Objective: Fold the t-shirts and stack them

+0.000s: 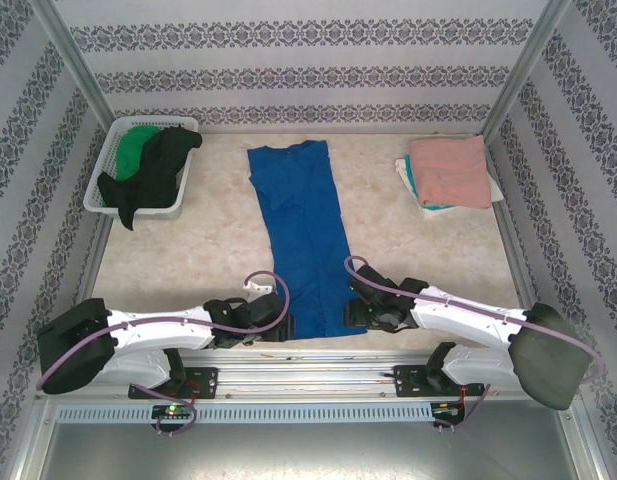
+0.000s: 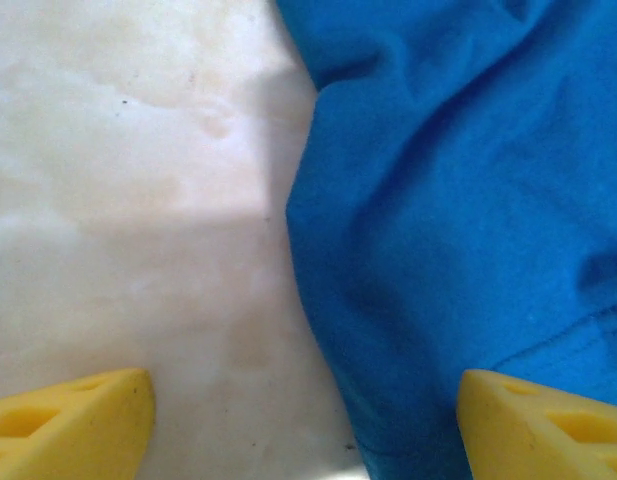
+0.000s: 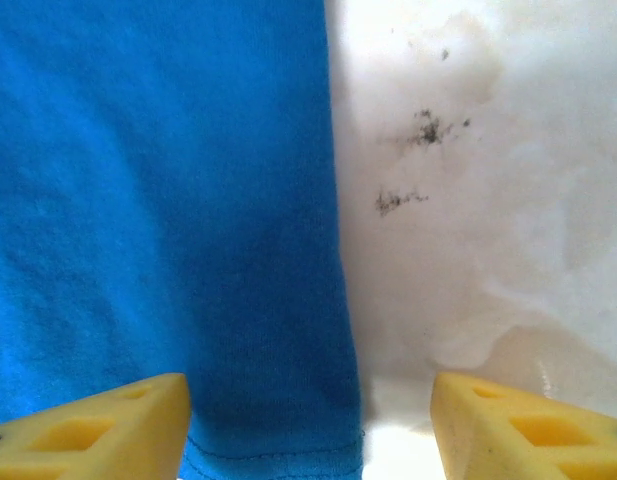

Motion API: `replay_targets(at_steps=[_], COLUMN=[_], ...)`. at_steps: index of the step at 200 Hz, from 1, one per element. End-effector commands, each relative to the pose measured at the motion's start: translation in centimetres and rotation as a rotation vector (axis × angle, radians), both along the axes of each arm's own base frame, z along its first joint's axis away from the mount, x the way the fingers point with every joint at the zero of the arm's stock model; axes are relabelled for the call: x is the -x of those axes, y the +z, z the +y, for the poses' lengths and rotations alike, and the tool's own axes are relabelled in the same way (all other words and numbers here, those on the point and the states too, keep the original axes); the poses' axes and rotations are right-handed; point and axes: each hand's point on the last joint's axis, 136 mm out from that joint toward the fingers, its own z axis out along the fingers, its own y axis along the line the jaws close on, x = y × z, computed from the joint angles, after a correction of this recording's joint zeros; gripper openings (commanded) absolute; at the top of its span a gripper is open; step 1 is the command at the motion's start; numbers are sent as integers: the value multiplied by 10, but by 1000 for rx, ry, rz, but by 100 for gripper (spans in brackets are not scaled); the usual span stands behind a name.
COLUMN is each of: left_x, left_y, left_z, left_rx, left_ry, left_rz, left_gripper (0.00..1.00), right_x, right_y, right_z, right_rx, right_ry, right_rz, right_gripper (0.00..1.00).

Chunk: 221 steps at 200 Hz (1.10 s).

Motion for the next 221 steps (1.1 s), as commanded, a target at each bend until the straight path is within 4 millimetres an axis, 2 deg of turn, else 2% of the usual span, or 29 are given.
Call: replay_targets(at_steps=[1, 27, 75, 107, 138, 157, 169, 205, 221], left_x=[15, 12, 15, 15, 11, 9, 10, 19, 21], left_y=[-8, 1, 16, 23, 37, 45, 42, 17, 12], left_z=[-36, -52, -70, -62, -57, -59, -60, -57, -50], left_rx=[141, 216, 267, 230, 227, 246, 245, 214, 179], left_ry=[-15, -26, -72, -59, -45, -44, -49, -43, -32], left_rz=[74, 53, 49, 44, 9, -8, 3, 66, 78], left_gripper=[78, 67, 61, 59, 59, 59, 59, 58, 58], right_x=[11, 17, 19, 19, 19, 19, 19, 17, 18], right_y=[-8, -9, -8, -2, -1, -2, -1, 3, 3], right_z=[0, 10, 17, 20, 19, 17, 14, 8, 4], right_rx=[-17, -44, -56, -70, -67, -52, -39, -31, -21], right_ry=[-22, -2, 9, 19, 24, 22, 23, 12, 7], right_rz=[45, 58, 46, 32, 28, 24, 19, -6, -5], right_gripper=[64, 61, 52, 47, 45, 42, 42, 43, 48])
